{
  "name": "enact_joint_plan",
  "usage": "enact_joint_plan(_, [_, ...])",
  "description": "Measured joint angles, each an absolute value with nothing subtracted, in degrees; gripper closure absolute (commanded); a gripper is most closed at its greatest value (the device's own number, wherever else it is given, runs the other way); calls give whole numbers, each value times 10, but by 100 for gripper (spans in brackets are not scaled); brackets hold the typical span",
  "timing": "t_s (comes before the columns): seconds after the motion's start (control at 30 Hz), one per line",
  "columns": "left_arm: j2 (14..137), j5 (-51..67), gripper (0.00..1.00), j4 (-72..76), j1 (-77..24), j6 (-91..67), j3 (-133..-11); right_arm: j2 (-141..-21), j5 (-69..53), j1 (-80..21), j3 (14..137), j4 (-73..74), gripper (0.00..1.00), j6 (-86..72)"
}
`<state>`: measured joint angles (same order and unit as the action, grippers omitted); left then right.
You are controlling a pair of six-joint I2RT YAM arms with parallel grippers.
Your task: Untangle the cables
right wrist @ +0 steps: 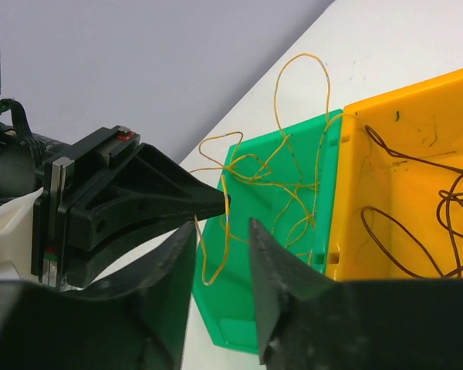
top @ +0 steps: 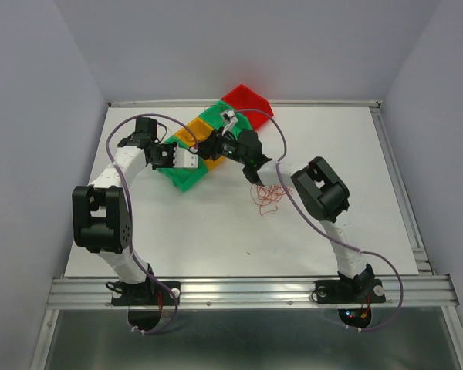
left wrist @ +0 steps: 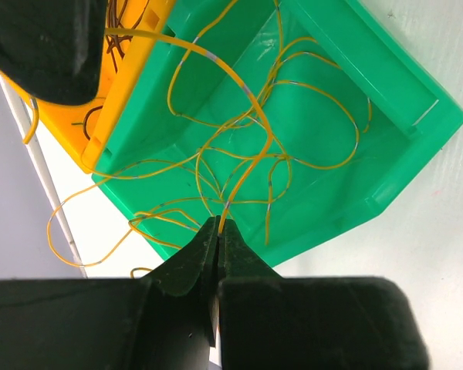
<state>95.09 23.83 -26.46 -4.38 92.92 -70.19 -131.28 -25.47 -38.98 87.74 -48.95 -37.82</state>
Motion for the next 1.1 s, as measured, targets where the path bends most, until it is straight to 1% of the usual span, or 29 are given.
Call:
enact_joint_plan(0.17, [951,246,91,-264,-44,929,-702,-1313,-262,-390,877,-496,71,-384])
enact_joint_plan(0.23, [951,249,90,-264,-44,929,-702,-1313,-269,-390,877,-499,81,-385])
enact_joint_plan(0.27, [951,252,88,-264,-44,929,-702,-1313,-272,-390,877,-501,91,-385])
enact_joint_plan(0.3, [951,253,85,-265,-44,929,-703,-1313,-273,-390,877,-502,96,-386])
enact_joint_plan(0.33, [951,255,78,-264,-44,927,-703,-1313,-275,-390,877,-503,100,-386])
enact_joint_plan(0.37, [951,258,65,-264,-44,926,-706,-1313,-275,-390,877,-503,100,-386])
enact_joint_plan(0.43, [951,263,57,-264,-44,924,-711,-1313,-273,-390,877,-506,99,-385])
enact_joint_plan(0.53, [951,279,53,-264,-41,914,-724,-1310,-242,-394,858,-512,99,-368])
enact_joint_plan(0.83, [947,298,49,-265,-33,898,-740,-1309,-161,-417,816,-509,99,-317])
enact_joint_plan(1.1, [936,311,52,-247,14,814,-775,-1308,-99,-456,816,-490,99,-254])
